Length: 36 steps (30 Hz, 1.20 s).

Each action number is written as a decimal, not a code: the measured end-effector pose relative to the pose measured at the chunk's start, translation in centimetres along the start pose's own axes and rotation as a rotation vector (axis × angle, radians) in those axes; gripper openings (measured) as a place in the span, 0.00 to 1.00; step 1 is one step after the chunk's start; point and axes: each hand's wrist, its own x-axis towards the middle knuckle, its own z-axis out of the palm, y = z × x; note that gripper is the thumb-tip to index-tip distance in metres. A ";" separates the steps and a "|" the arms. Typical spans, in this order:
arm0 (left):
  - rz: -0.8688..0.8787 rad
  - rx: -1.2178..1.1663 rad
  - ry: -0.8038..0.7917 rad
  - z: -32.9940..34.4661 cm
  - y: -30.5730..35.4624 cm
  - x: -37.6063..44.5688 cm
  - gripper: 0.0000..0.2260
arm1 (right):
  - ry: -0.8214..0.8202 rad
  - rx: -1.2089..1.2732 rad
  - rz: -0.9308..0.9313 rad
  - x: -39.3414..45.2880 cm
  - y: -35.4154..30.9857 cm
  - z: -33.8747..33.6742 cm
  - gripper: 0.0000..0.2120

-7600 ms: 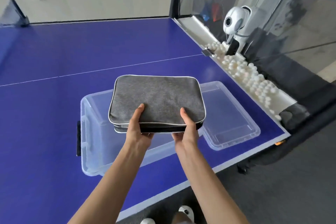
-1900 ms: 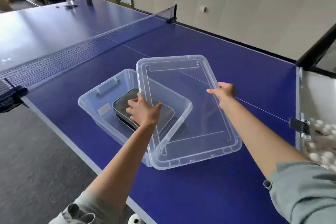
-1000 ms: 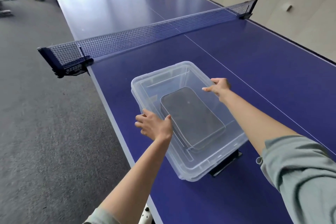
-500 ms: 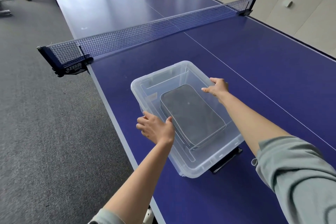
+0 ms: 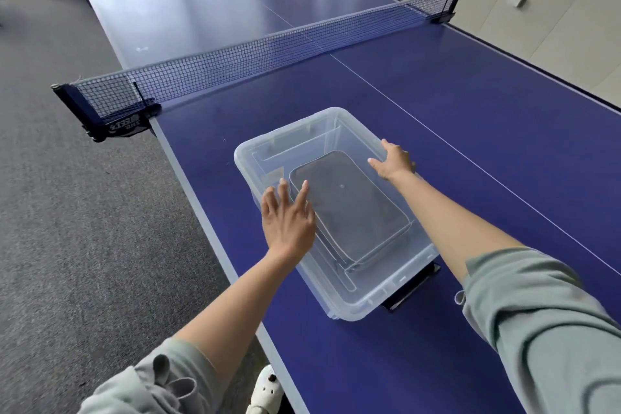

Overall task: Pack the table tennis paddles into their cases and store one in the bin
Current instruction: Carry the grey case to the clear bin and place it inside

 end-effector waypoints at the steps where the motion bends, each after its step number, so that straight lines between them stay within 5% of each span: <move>1: 0.027 0.008 -0.001 -0.3 -0.4 0.4 0.21 | 0.027 -0.018 0.002 -0.2 -0.3 0.2 0.30; 6: 0.161 -0.008 0.078 -1.6 -1.2 3.9 0.20 | 0.185 -0.077 -0.028 -1.4 -0.2 1.6 0.26; 11: 0.544 0.030 -0.115 -1.5 -2.0 10.6 0.23 | 0.257 -0.273 -0.051 -1.5 0.4 3.9 0.24; 20: 0.863 0.027 -0.170 -0.7 -3.9 14.4 0.23 | 0.309 -0.158 0.413 -3.2 -5.2 6.6 0.25; 25: 1.108 0.050 -0.039 -1.3 -4.3 17.9 0.18 | 0.318 -0.145 0.510 -4.4 -9.8 9.7 0.29; 31: 1.085 -0.147 -0.140 -1.3 -5.0 19.0 0.16 | 0.331 -0.233 0.543 -4.6 -10.5 10.5 0.29; 36: 0.753 -0.285 -0.182 -1.8 -5.4 23.6 0.24 | 0.353 -0.260 0.533 -4.9 -10.5 10.6 0.29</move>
